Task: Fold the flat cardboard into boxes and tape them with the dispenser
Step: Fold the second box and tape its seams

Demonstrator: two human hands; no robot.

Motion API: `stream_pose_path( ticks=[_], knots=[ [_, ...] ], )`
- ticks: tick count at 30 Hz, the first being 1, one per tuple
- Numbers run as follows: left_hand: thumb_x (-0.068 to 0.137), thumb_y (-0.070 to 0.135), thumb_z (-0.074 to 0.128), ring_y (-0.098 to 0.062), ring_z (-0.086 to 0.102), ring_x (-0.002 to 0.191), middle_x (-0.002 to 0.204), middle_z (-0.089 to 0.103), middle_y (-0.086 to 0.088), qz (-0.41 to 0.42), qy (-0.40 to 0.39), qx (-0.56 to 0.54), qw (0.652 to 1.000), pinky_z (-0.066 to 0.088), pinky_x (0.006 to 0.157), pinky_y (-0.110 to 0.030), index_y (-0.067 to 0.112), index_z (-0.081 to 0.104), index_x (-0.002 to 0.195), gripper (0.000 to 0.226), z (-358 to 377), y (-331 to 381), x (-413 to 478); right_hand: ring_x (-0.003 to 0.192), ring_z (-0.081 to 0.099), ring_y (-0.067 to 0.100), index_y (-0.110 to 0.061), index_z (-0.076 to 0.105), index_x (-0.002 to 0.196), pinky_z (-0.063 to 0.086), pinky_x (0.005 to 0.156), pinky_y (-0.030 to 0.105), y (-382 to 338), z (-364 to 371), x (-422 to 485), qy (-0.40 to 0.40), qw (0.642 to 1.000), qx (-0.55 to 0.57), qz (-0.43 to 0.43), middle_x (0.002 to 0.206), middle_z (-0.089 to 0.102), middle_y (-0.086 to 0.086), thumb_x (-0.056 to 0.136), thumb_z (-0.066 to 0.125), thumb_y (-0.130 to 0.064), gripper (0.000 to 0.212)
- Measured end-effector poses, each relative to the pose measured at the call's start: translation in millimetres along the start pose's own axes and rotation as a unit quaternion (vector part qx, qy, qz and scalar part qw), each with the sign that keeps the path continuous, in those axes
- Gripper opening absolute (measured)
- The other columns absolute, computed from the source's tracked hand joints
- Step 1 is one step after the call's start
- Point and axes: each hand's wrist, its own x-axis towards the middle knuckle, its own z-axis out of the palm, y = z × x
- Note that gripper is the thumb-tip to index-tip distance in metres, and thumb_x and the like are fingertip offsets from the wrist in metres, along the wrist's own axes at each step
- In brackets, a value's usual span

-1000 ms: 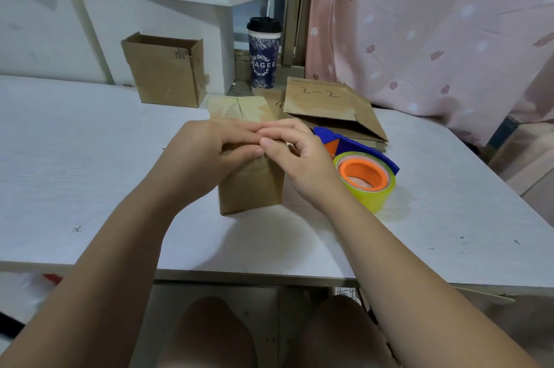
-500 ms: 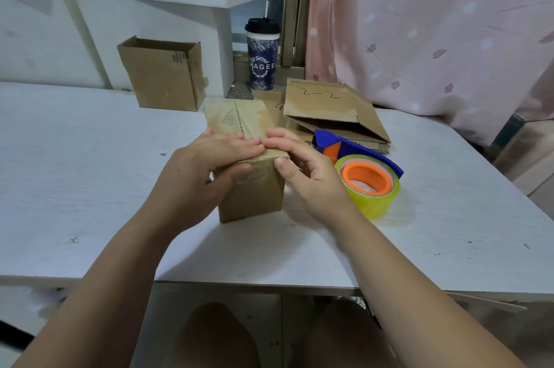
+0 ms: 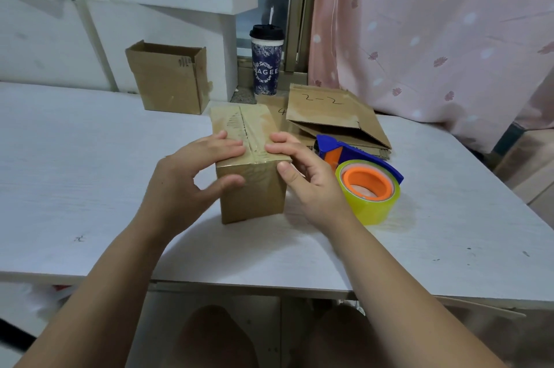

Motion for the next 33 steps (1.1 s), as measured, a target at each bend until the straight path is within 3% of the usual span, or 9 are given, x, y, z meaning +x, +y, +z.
stream_pose_path(
  ticks=[5, 9, 12, 15, 20, 23, 27, 30, 33],
  knots=[
    [0.081, 0.032, 0.071, -0.008, 0.056, 0.11, 0.11, 0.062, 0.01, 0.013, 0.04, 0.047, 0.998, 0.039, 0.096, -0.019, 0.012, 0.071, 0.104, 0.031, 3, 9, -3, 0.122, 0.046, -0.005, -0.033, 0.057, 0.099, 0.039, 0.101, 0.024, -10, 16, -4, 0.036, 0.999, -0.031, 0.021, 0.127, 0.048, -0.027, 0.087, 0.054, -0.032, 0.013],
    [0.084, 0.048, 0.05, 0.002, 0.058, 0.095, 0.094, 0.067, 0.025, -0.077, 0.037, -0.081, 0.993, 0.042, 0.081, -0.014, 0.033, 0.071, 0.088, 0.025, -8, 19, 11, 0.118, 0.046, -0.007, -0.029, 0.051, 0.091, 0.037, 0.092, 0.012, -18, 32, -14, 0.1, 0.991, -0.092, -0.015, 0.123, 0.049, -0.028, 0.086, 0.059, -0.035, 0.012],
    [0.091, 0.036, 0.054, 0.01, 0.047, 0.107, 0.119, 0.061, 0.021, -0.125, 0.076, 0.004, 0.989, 0.034, 0.091, -0.011, 0.033, 0.067, 0.106, 0.02, -10, 16, 30, 0.118, 0.05, 0.001, -0.028, 0.049, 0.082, 0.039, 0.093, 0.017, -20, 36, -25, 0.14, 0.985, -0.086, -0.044, 0.121, 0.055, -0.019, 0.083, 0.062, -0.023, 0.014],
    [0.097, 0.027, 0.046, -0.012, 0.047, 0.118, 0.132, 0.055, 0.002, -0.176, 0.057, 0.091, 0.978, 0.034, 0.097, -0.026, 0.02, 0.057, 0.128, 0.033, -13, 13, 55, 0.115, 0.052, 0.002, -0.021, 0.05, 0.076, 0.037, 0.092, 0.014, -24, 35, -29, 0.141, 0.984, -0.091, -0.061, 0.114, 0.057, -0.014, 0.078, 0.06, -0.012, 0.013],
    [0.097, 0.027, 0.047, -0.013, 0.051, 0.084, 0.096, 0.064, 0.003, -0.214, 0.071, 0.114, 0.968, 0.037, 0.069, -0.028, 0.02, 0.068, 0.099, 0.022, -12, 17, 77, 0.12, 0.047, 0.002, -0.015, 0.053, 0.082, 0.035, 0.096, 0.013, -28, 38, -35, 0.133, 0.985, -0.091, -0.06, 0.12, 0.054, -0.011, 0.079, 0.056, -0.009, 0.007],
    [0.096, 0.033, 0.047, -0.013, 0.05, 0.076, 0.084, 0.058, 0.005, -0.239, 0.098, 0.109, 0.96, 0.035, 0.057, -0.028, 0.019, 0.059, 0.083, 0.022, -14, 17, 74, 0.111, 0.054, 0.0, -0.023, 0.05, 0.108, 0.048, 0.088, 0.023, -29, 41, -41, 0.15, 0.985, 0.069, 0.046, 0.118, 0.055, -0.022, 0.077, 0.059, -0.017, 0.032],
    [0.089, 0.041, 0.057, -0.011, 0.053, 0.08, 0.081, 0.057, 0.013, -0.248, 0.134, 0.03, 0.959, 0.038, 0.063, -0.029, 0.024, 0.056, 0.079, 0.02, -21, 21, 60, 0.095, 0.064, 0.009, -0.031, 0.054, 0.119, 0.047, 0.074, 0.026, -33, 44, -40, 0.141, 0.892, 0.315, 0.293, 0.109, 0.068, -0.006, 0.08, 0.067, -0.026, 0.042],
    [0.081, 0.042, 0.068, -0.003, 0.056, 0.078, 0.083, 0.061, 0.015, -0.213, 0.133, -0.028, 0.967, 0.043, 0.064, -0.025, 0.028, 0.059, 0.079, 0.017, -26, 31, 53, 0.085, 0.07, 0.013, -0.026, 0.07, 0.107, 0.055, 0.077, 0.032, -41, 43, -29, 0.135, 0.849, 0.379, 0.342, 0.1, 0.073, -0.002, 0.086, 0.062, -0.037, 0.025],
    [0.084, 0.035, 0.066, 0.003, 0.057, 0.079, 0.082, 0.063, 0.02, -0.165, 0.167, -0.064, 0.97, 0.042, 0.065, -0.015, 0.031, 0.059, 0.079, 0.009, -32, 37, 46, 0.101, 0.068, 0.032, -0.019, 0.063, 0.121, 0.051, 0.09, 0.05, -54, 38, -16, 0.146, 0.767, 0.511, 0.361, 0.114, 0.069, 0.011, 0.083, 0.064, -0.046, 0.046]
  ],
)
